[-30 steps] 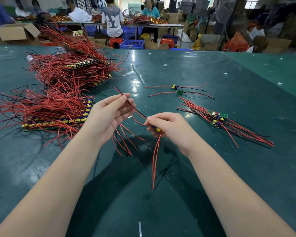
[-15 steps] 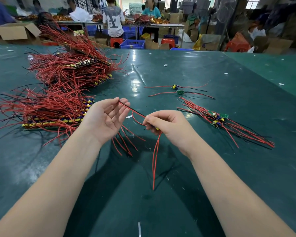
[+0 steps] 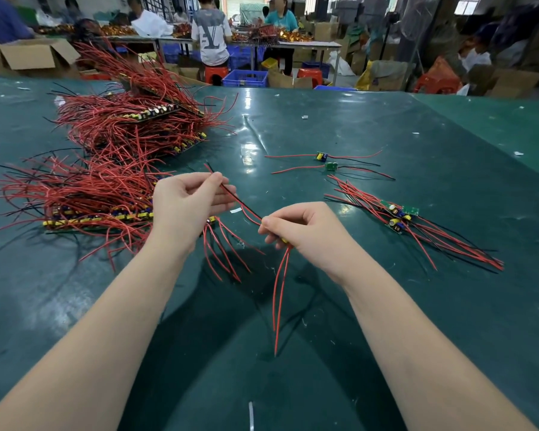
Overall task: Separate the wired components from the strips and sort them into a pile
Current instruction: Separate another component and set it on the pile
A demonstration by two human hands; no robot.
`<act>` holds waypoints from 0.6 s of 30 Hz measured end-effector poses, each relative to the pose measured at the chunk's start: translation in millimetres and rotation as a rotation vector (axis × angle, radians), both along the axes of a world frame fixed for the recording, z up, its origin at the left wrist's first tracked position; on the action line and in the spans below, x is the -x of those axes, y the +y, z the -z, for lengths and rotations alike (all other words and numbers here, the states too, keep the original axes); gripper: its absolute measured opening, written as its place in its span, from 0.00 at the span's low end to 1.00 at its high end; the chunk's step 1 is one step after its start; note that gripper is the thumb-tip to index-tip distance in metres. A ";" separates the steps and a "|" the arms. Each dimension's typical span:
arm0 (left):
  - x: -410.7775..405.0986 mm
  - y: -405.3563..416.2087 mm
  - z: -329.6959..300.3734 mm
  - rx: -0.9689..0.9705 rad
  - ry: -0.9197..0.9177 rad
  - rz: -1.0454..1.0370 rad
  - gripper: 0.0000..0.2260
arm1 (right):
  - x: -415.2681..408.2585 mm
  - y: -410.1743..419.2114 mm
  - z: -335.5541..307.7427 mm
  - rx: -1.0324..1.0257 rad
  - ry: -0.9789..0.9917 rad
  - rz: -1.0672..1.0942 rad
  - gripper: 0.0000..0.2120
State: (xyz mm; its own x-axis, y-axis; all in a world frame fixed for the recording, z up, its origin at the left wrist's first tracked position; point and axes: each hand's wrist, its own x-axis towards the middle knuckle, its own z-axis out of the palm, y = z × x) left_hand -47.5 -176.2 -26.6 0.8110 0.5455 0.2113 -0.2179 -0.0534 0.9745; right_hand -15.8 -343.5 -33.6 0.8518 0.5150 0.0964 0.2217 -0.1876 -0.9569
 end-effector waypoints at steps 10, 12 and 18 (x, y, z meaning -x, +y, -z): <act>-0.7 0.8 -6.3 0.351 0.011 0.106 0.09 | 1.2 -2.1 -3.8 -0.112 0.106 -0.057 0.11; -0.7 0.9 -8.1 0.481 0.052 0.149 0.09 | -0.3 -2.4 -2.2 -0.078 0.099 -0.028 0.11; 0.3 5.5 -9.2 0.545 0.059 0.197 0.07 | 2.3 0.3 -3.3 -0.120 0.080 -0.002 0.10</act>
State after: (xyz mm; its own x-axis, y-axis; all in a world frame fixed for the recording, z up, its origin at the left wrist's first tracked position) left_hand -47.9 -170.7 -17.4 0.9101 0.4005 -0.1065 -0.1171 0.4952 0.8609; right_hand -18.0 -343.2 -30.3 0.8582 0.5055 0.0892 0.1443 -0.0708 -0.9870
